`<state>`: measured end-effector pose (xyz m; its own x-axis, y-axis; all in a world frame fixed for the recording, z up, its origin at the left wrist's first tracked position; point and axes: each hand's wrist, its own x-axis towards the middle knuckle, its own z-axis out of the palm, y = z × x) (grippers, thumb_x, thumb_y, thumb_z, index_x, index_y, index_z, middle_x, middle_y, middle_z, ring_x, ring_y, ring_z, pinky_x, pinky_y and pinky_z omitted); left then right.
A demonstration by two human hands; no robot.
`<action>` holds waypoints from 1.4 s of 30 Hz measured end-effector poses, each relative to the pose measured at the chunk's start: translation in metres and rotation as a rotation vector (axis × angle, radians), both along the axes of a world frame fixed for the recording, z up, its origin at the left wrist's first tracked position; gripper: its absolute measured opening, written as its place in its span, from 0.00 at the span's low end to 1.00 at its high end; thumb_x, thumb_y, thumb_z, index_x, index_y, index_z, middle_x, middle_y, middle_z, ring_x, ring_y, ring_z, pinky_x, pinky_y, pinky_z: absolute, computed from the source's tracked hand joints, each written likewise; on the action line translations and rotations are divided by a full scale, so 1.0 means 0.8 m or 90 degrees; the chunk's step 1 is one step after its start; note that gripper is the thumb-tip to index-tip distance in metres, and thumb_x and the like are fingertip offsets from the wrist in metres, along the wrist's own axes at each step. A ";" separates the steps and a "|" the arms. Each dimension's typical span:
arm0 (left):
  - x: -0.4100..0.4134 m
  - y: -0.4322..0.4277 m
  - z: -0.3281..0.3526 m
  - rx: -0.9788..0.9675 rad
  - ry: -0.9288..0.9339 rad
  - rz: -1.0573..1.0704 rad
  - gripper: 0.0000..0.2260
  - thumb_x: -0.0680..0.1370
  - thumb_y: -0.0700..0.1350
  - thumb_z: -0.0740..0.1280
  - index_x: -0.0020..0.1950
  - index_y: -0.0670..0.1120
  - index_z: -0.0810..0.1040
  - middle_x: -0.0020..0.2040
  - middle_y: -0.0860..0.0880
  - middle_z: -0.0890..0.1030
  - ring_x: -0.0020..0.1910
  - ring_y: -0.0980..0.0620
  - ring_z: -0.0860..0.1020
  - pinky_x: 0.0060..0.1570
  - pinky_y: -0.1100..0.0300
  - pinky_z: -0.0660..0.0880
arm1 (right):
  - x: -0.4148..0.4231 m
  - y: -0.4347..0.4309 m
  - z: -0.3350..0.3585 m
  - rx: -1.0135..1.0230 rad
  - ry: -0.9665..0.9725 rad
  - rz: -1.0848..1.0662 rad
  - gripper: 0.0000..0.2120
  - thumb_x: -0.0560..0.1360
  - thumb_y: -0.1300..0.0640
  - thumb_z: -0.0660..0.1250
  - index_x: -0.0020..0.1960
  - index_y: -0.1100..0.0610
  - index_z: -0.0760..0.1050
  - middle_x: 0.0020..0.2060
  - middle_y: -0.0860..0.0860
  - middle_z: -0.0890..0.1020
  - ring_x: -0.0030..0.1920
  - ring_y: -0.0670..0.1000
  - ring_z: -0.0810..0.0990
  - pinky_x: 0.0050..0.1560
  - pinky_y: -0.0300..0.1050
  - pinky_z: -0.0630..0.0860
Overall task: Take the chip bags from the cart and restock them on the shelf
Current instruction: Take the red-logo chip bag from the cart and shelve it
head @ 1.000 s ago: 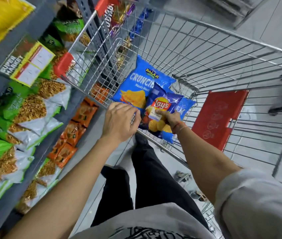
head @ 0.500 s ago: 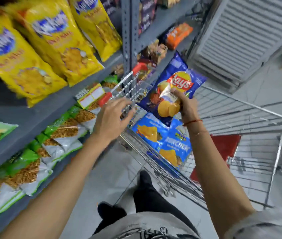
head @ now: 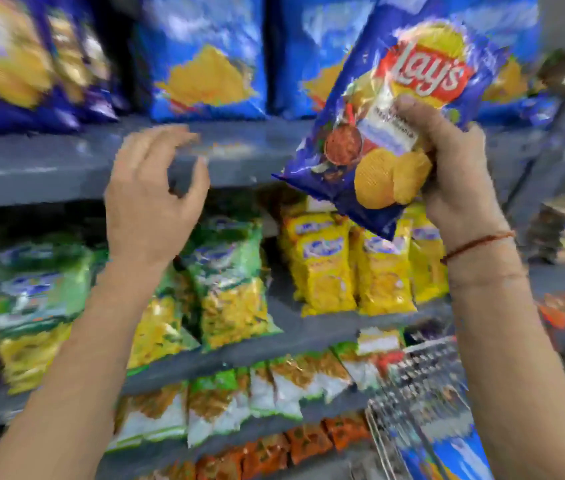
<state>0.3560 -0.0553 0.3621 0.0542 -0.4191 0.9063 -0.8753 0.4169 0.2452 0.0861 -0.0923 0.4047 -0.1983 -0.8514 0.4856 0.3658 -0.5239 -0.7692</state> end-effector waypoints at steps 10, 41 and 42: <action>0.161 0.033 0.013 0.169 -0.017 0.286 0.23 0.76 0.55 0.57 0.56 0.37 0.78 0.56 0.36 0.81 0.58 0.39 0.77 0.61 0.45 0.69 | 0.244 -0.069 0.080 -0.079 0.083 0.215 0.12 0.66 0.65 0.77 0.47 0.58 0.80 0.39 0.50 0.86 0.42 0.50 0.84 0.46 0.47 0.82; 0.001 0.009 -0.009 0.039 -0.033 -0.014 0.15 0.78 0.50 0.61 0.55 0.39 0.78 0.55 0.42 0.81 0.57 0.43 0.77 0.60 0.52 0.69 | 0.115 0.001 -0.001 -0.094 0.191 -0.048 0.09 0.72 0.59 0.72 0.50 0.57 0.74 0.40 0.50 0.80 0.43 0.50 0.79 0.39 0.40 0.77; -0.025 0.006 -0.018 0.032 -0.042 -0.055 0.15 0.78 0.49 0.62 0.54 0.39 0.79 0.54 0.42 0.82 0.57 0.43 0.77 0.61 0.53 0.69 | 0.084 0.014 -0.013 -0.085 0.187 -0.078 0.08 0.72 0.58 0.71 0.49 0.56 0.75 0.40 0.50 0.80 0.43 0.51 0.79 0.38 0.39 0.77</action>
<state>0.3358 -0.0506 0.3478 -0.0429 -0.4650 0.8843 -0.8519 0.4794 0.2108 0.1533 -0.0814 0.3944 -0.1303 -0.7552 0.6424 0.0667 -0.6531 -0.7543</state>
